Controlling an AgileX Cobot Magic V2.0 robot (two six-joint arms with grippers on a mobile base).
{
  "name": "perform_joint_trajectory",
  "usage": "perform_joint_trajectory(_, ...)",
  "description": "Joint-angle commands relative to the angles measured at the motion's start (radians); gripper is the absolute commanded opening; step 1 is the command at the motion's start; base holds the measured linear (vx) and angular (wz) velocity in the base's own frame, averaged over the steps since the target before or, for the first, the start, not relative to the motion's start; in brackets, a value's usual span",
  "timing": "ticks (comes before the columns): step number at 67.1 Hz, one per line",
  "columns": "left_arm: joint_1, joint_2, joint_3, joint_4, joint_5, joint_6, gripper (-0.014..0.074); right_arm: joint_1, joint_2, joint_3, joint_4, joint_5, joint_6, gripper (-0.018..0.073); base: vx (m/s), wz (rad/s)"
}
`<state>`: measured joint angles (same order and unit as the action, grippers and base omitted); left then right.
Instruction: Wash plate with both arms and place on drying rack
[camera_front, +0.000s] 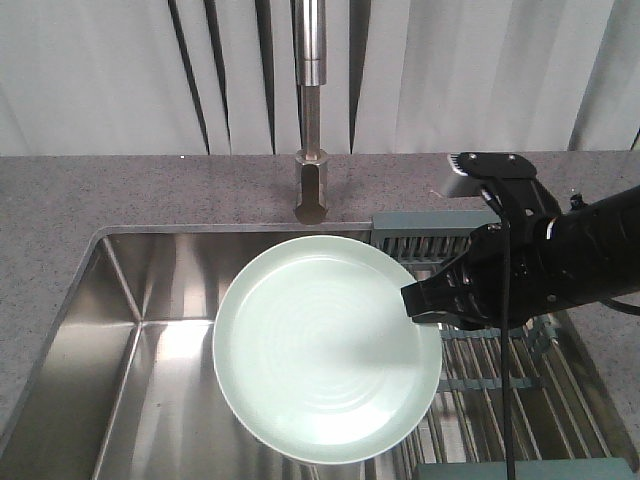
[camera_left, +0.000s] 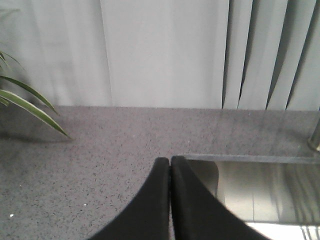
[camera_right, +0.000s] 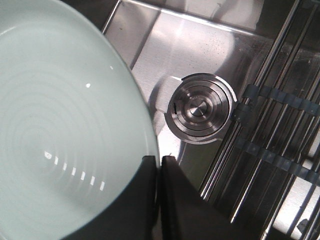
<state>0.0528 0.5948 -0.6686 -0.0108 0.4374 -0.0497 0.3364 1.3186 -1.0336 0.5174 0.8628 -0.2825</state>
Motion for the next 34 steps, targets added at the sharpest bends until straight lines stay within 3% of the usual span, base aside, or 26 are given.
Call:
perform_joint_trajectory(1,0.000,0.091,-0.044,-0.007,-0.047,0.008,-0.0006,-0.001,-0.029,-0.030,0.029,-0.034,-0.006,-0.0001,0.00,0.00)
perform_joint_trajectory(34,0.000,0.387,-0.050,-0.014,-0.050,-0.008,0.0001,-0.001,-0.029,-0.030,0.029,-0.034,-0.006,-0.0001,0.00,0.00)
